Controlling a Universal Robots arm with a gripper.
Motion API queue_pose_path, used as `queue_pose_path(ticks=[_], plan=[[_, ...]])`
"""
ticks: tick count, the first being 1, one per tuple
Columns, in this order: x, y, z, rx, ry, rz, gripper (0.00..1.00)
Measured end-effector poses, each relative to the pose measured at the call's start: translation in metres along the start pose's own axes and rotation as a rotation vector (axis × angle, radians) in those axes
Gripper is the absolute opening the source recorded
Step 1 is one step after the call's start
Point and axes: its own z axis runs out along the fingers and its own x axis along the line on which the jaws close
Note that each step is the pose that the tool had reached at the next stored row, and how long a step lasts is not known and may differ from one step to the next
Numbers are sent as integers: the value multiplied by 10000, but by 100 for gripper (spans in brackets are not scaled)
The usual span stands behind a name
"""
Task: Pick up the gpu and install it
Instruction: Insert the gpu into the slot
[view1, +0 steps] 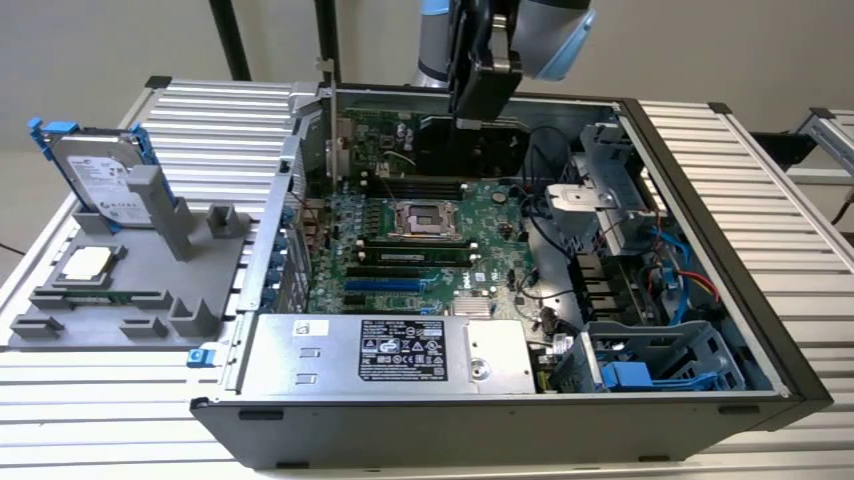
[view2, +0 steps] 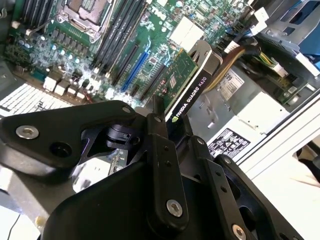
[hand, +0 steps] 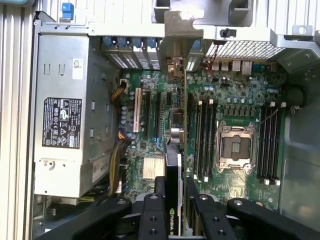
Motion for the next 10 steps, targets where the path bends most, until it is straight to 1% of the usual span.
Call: queue_pose_path(ticks=[3,5,6,8,10], plan=[[-1,-1,29,6,0,5,0],[-3,0,49,29,0,12,0],[-3,1,57,69,1,15,0],[-5,4,71,208,6,20,0],[-6,6,88,327,10,26,0]])
